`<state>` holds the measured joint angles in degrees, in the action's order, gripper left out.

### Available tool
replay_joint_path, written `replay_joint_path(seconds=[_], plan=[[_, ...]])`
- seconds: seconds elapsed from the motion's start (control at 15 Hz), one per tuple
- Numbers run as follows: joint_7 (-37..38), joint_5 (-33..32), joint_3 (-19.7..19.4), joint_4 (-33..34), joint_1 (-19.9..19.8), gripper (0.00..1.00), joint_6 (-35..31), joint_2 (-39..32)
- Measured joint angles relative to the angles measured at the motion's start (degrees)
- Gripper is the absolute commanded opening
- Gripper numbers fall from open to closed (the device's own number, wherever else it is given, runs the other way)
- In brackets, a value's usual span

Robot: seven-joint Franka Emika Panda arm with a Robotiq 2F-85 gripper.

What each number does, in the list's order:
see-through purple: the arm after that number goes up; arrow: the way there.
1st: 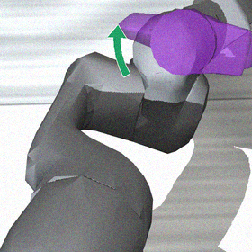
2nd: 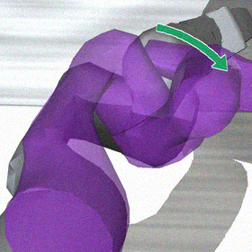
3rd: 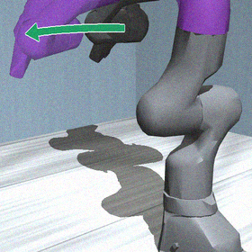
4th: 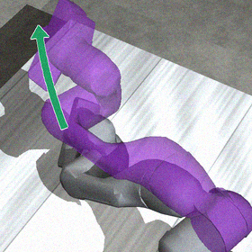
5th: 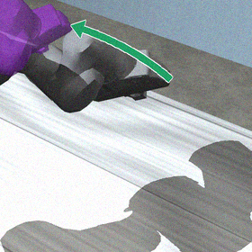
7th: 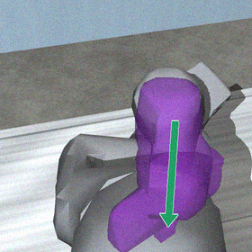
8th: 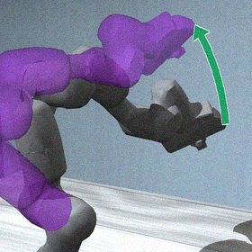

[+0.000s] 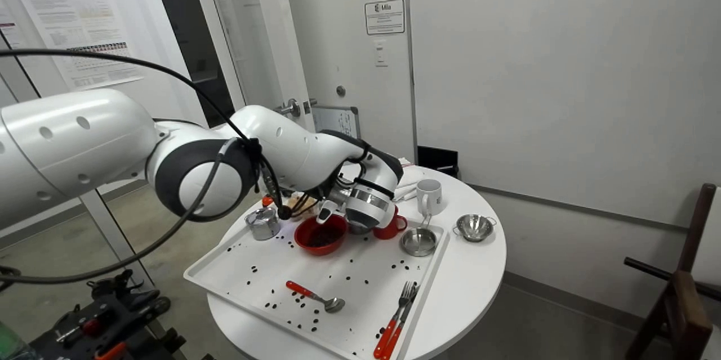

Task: Pour some contents from the clear jar into the orange bowl

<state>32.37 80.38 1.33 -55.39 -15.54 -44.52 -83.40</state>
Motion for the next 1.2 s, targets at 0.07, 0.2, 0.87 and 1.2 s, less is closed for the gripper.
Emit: replay_joint_path(seconds=[0.07, 0.2, 0.87, 1.2], plan=[[0.0, -1.0, -0.6, 0.1, 0.7, 0.08, -0.8, 0.3], [-0.1, -3.4, -1.6, 0.1, 2.0, 0.08, -2.3, 1.3], [-9.4, -19.2, -9.3, -8.0, 12.7, 0.08, -10.1, 18.0], [-14.9, -30.2, -9.7, -18.7, 16.8, 0.08, -20.9, 31.2]])
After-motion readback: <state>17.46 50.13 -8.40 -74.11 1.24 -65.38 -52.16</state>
